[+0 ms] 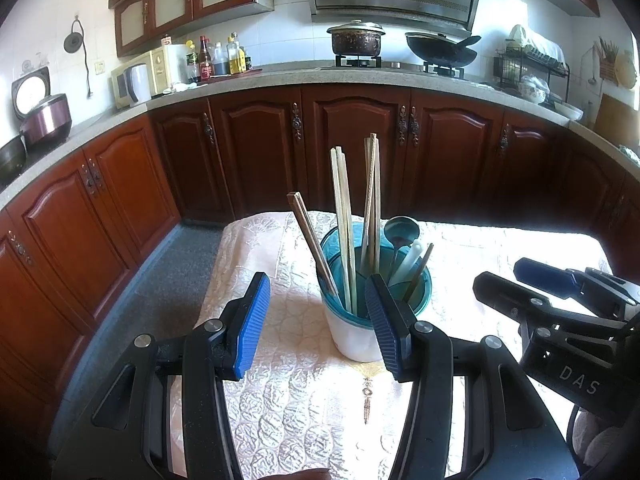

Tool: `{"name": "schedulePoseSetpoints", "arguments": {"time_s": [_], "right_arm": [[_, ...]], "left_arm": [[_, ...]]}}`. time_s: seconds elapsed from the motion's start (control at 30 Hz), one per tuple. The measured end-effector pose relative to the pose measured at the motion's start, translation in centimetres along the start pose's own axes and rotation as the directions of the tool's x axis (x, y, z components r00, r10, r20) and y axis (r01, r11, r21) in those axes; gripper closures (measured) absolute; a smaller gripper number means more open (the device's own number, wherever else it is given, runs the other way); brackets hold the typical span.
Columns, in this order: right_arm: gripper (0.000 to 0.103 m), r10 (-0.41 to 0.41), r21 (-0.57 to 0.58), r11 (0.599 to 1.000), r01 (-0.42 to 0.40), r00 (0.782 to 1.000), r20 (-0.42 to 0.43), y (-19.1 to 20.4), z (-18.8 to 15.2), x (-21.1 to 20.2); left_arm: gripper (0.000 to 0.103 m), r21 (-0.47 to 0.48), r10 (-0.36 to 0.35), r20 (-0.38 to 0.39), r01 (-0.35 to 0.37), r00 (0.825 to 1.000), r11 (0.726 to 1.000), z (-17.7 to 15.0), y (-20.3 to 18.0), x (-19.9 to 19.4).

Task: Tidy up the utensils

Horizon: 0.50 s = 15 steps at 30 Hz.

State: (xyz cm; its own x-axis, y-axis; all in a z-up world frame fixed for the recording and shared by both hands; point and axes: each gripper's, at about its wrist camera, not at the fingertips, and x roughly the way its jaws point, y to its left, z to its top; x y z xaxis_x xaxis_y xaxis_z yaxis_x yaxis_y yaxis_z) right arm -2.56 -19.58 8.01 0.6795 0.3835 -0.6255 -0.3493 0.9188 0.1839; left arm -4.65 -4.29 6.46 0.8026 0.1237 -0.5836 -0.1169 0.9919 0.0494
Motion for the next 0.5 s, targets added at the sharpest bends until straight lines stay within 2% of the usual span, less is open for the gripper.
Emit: {"name": "schedulePoseSetpoints", "arguments": {"time_s": [0.5], "right_arm": [[0.053,0.001,-0.007,1.000,-0.001,1.000,-0.008,0.10,-0.16,0.35]], "left_arm": [[0.054,-0.001,0.002,0.001,-0.002,1.000,1.000,0.03,-0.08,0.02]]}}
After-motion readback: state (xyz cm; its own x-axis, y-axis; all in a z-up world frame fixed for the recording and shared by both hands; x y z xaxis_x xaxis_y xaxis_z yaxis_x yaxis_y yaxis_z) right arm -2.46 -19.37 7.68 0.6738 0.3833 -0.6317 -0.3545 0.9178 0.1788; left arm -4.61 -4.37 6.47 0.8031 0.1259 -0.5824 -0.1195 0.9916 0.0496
